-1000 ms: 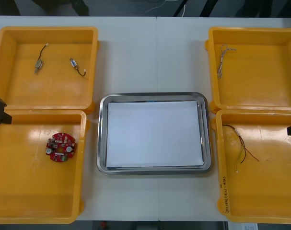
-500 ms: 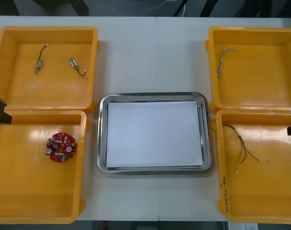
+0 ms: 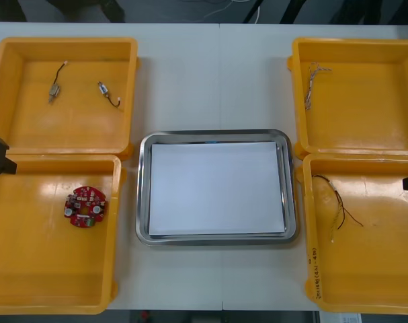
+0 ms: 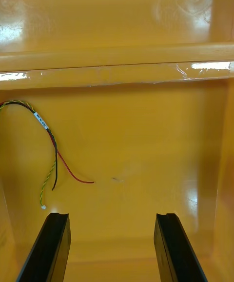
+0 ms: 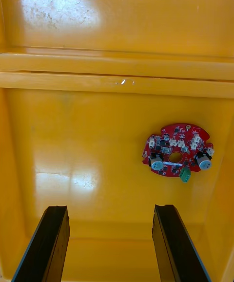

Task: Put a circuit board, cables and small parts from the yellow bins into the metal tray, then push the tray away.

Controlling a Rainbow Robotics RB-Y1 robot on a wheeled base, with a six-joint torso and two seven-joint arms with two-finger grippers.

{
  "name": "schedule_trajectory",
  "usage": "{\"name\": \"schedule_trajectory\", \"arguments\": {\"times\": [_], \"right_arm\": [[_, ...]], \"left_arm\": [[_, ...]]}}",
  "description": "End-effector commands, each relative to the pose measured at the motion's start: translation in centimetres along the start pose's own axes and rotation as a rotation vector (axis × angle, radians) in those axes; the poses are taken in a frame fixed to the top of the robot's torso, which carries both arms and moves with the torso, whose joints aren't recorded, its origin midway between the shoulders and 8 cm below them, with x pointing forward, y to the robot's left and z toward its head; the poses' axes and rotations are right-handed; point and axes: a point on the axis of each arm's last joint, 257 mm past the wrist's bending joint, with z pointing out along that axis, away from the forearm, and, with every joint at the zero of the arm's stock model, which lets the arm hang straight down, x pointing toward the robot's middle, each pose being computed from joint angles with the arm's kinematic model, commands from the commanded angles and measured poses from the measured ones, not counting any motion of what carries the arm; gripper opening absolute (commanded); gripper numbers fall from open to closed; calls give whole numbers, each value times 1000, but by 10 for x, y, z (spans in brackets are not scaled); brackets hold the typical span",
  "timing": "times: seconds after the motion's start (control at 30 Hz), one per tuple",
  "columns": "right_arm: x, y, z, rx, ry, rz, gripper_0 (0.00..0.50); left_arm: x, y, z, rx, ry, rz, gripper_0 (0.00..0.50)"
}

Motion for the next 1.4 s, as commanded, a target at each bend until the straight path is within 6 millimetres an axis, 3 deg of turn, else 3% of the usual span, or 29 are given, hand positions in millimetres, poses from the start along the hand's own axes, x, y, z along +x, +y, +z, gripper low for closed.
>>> {"name": "schedule_trajectory", "arguments": {"times": [0.03,1.2,1.23,1.4], "right_arm": [[2,-2,-5,-2,-13,9,500],[8,3,1,-21,3,22,500],[7,4,-1,-21,-4,17,500],[23,7,8,-11,37,6,500]], "left_arm": [[-2,8,-9,-21,-23,66,500],[-2,8,-9,-21,-23,66,500],[16,-5,8,18,28,63,500],[13,-13,8,41,5,64,500]]}}
